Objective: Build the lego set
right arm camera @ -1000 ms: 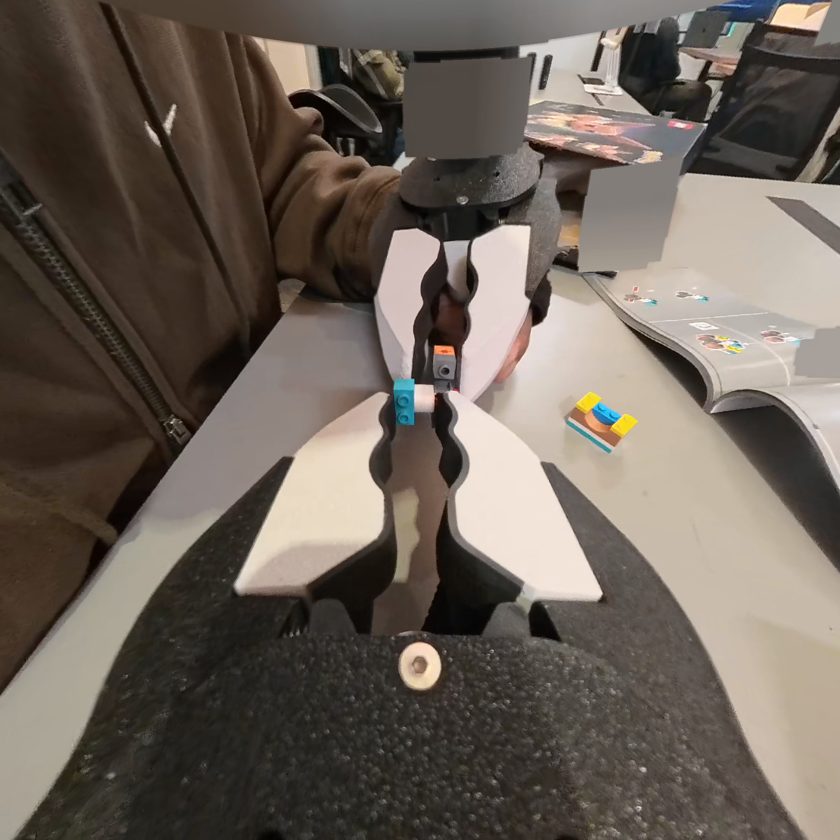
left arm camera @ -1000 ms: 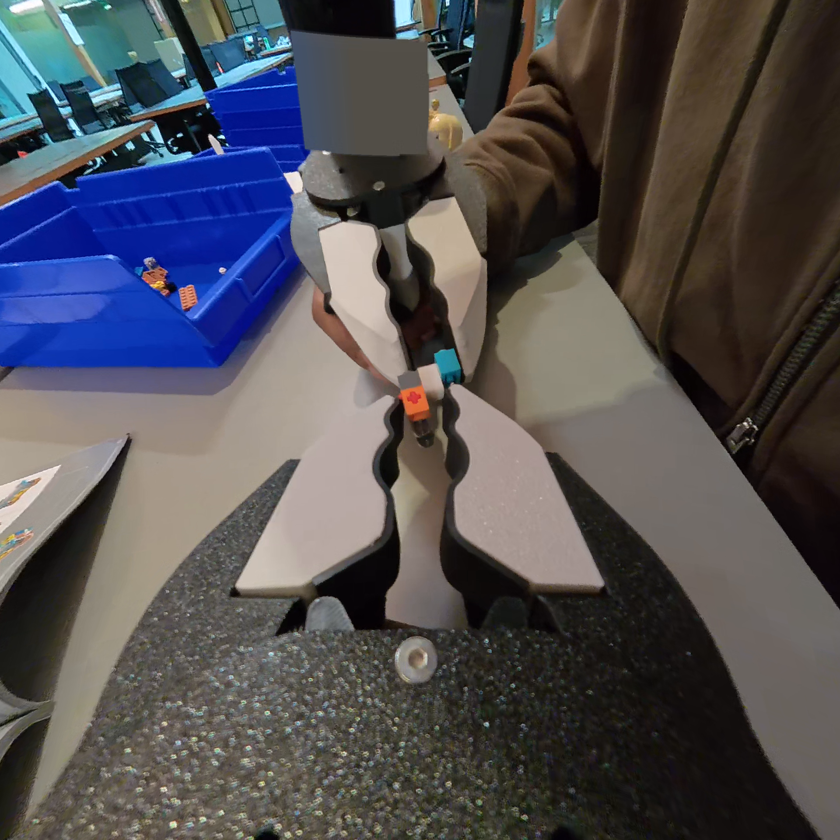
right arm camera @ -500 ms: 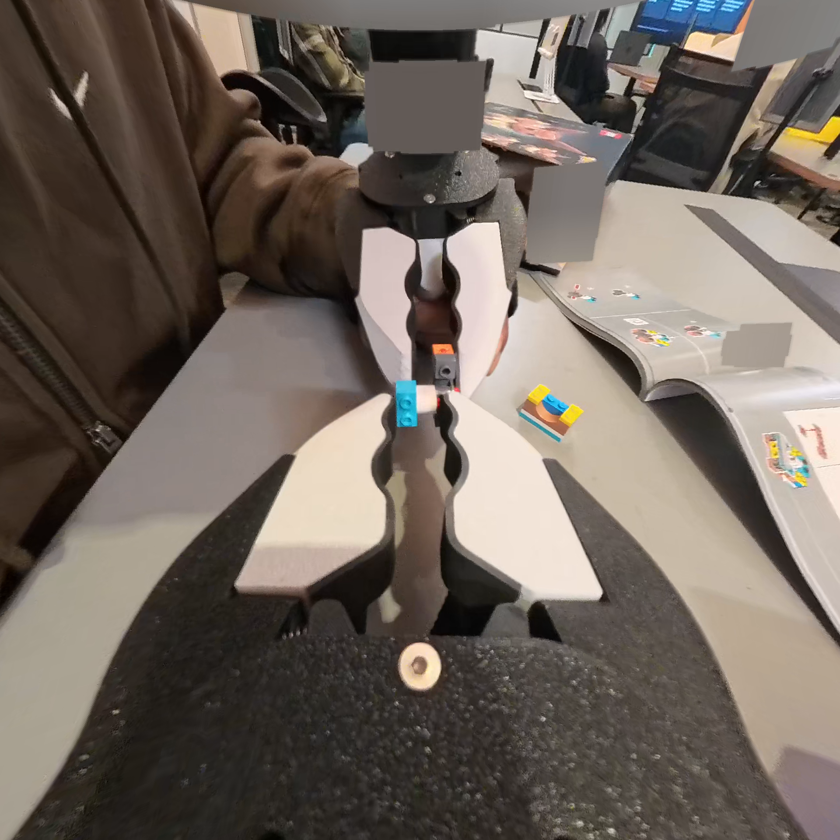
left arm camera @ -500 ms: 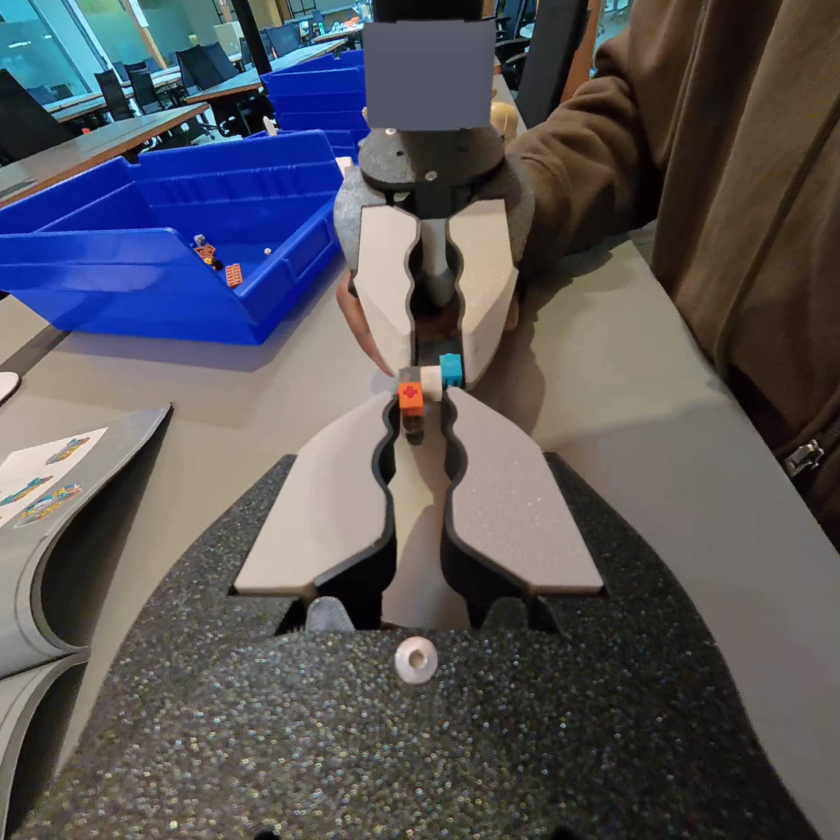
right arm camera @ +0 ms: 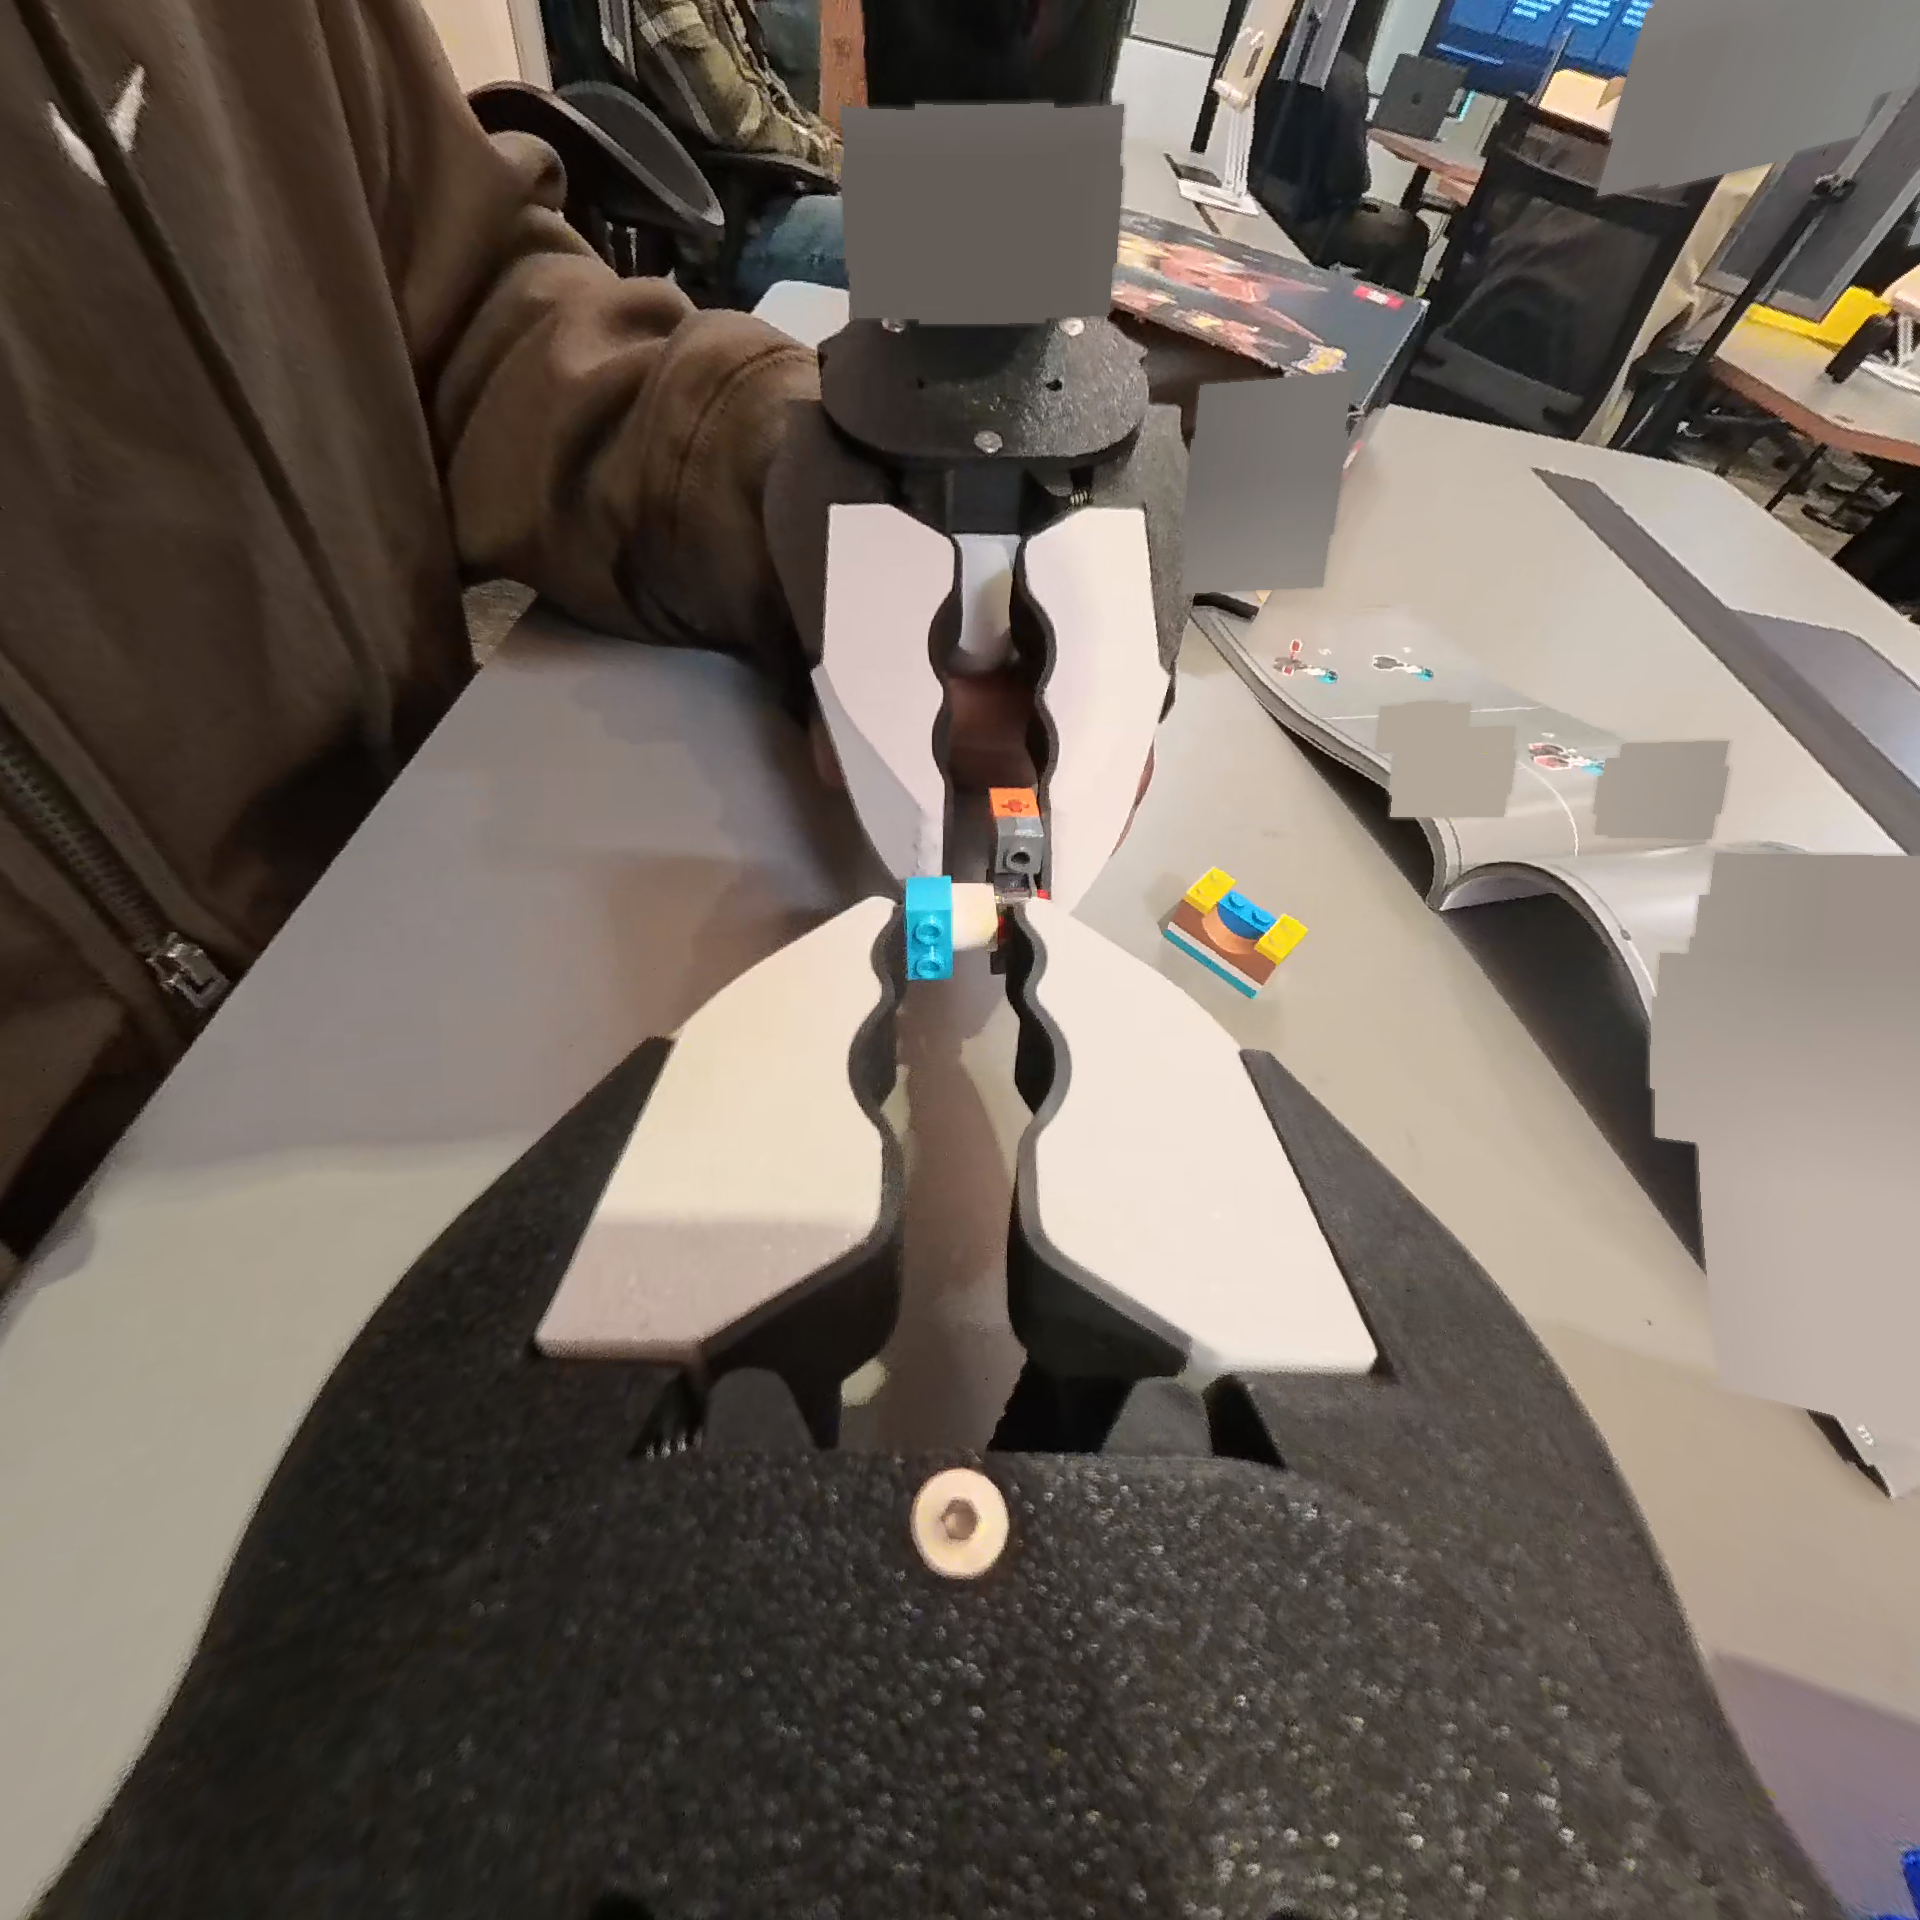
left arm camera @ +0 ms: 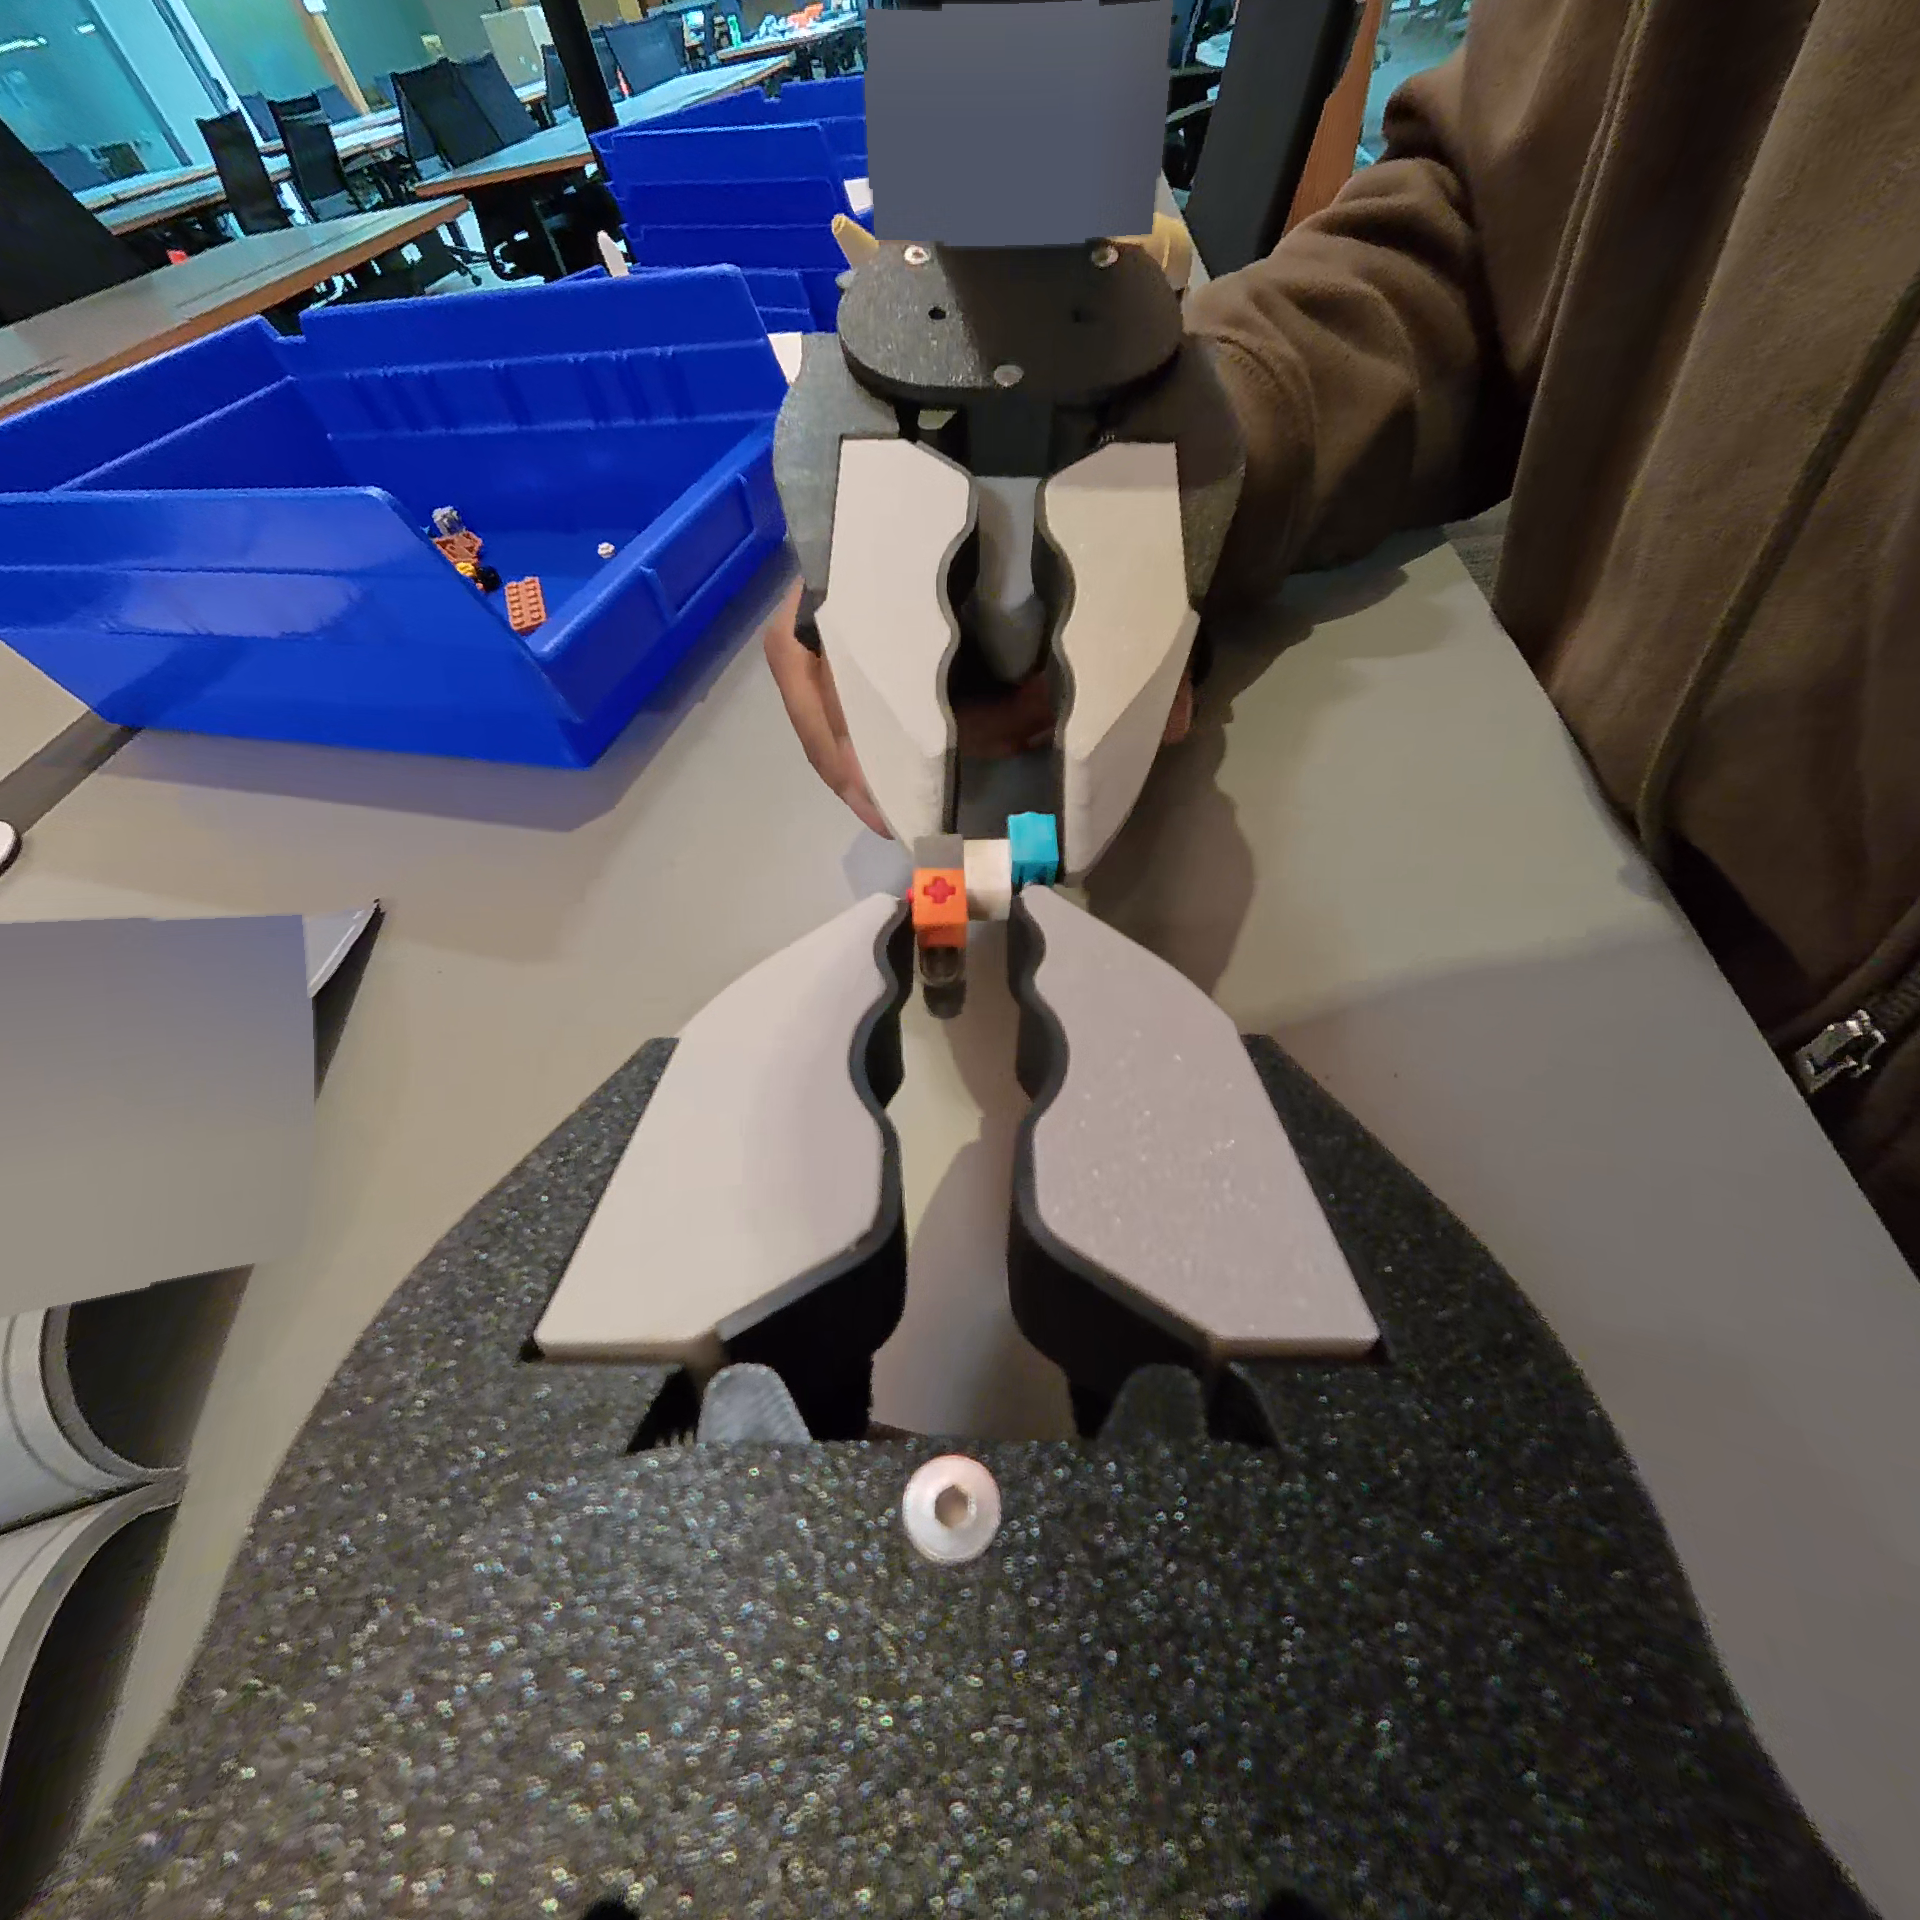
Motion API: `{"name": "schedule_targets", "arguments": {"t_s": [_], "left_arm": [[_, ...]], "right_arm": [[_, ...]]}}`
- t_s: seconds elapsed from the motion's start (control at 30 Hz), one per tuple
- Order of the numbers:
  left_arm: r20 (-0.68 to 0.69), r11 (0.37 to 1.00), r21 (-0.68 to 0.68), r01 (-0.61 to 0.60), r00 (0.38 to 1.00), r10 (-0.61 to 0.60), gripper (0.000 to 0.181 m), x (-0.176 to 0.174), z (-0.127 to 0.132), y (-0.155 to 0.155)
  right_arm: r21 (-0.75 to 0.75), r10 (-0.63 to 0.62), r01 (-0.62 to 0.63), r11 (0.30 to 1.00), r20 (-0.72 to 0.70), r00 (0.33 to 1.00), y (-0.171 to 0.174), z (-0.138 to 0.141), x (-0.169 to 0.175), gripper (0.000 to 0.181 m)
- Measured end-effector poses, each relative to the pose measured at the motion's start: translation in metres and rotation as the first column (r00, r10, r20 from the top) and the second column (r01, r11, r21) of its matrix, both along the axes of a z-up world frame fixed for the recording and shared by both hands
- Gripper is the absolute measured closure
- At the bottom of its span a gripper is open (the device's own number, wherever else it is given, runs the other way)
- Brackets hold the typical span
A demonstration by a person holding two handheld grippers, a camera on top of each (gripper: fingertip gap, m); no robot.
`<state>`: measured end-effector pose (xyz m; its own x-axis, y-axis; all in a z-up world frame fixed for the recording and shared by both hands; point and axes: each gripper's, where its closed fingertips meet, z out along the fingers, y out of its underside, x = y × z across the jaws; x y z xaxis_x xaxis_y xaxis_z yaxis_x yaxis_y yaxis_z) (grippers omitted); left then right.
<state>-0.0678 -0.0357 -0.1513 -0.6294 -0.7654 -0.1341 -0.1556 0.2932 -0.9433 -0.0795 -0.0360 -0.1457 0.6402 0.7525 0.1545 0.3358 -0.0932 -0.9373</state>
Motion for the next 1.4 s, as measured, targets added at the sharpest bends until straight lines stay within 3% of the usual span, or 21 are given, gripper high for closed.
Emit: {"name": "schedule_targets", "arguments": {"t_s": [0.53,1.4], "left_arm": [[0.016,0.999,-0.054,0.001,1.0,0.0,0.163,0.001,0.007,-0.002],[0.054,0.998,-0.03,-0.053,0.997,0.055,0.165,0.005,0.009,0.007]], "right_arm": [[-0.048,-0.003,-0.001,0.999,-0.085,0.996,0.0,0.007,0.001,0.164],[0.041,-0.08,0.084,0.996,-0.1,0.992,0.009,0.011,0.006,0.158]]}}
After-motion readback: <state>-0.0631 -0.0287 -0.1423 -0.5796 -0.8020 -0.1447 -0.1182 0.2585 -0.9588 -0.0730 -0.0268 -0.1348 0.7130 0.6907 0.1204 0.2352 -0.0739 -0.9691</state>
